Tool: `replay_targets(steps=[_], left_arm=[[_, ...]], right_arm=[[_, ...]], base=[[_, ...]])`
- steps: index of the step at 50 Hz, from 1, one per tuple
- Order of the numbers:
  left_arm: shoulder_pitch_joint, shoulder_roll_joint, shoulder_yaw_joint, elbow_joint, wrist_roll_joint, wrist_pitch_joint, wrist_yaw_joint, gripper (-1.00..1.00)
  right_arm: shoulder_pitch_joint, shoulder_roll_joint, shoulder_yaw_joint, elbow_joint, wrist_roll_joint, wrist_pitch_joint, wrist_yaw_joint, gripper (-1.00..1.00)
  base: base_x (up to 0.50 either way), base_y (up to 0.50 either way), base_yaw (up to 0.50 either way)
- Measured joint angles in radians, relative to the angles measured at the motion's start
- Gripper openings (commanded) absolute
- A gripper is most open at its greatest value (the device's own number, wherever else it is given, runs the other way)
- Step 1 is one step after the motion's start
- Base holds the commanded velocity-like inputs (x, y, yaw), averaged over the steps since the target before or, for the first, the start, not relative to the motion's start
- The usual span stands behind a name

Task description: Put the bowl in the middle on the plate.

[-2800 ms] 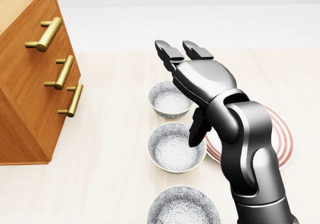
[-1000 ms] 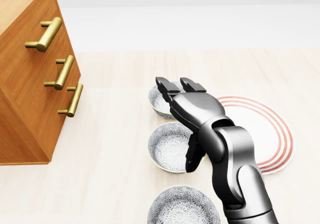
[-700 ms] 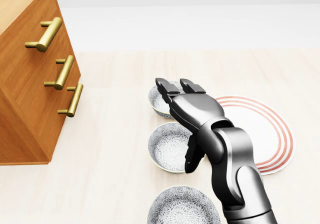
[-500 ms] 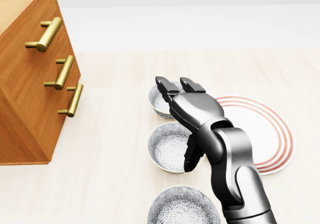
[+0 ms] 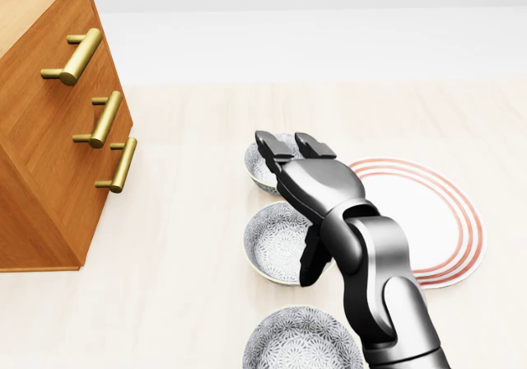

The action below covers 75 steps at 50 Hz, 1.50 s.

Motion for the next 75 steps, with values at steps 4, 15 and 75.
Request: replay_targets(steps=[4, 15, 75], left_arm=[[0.001, 0.0, 0.0, 0.0, 0.0, 0.0, 0.0, 1.0], [0.003, -0.001, 0.0, 0.0, 0.001, 0.0, -0.002, 1.0], [0.003, -0.002, 0.0, 0.003, 0.001, 0.0, -0.004, 1.0]], right_arm=[[0.003, 0.001, 0.001, 0.004, 0.001, 0.0, -0.004, 1.0], [0.012, 0.003, 0.004, 0.016, 0.003, 0.0, -0.015, 1.0], [0.029, 0.015, 0.019, 0.068, 0.011, 0.0, -0.076, 1.0]], base=[[0.0, 0.0, 0.0], [0.0, 0.0, 0.0], [0.0, 0.0, 0.0]])
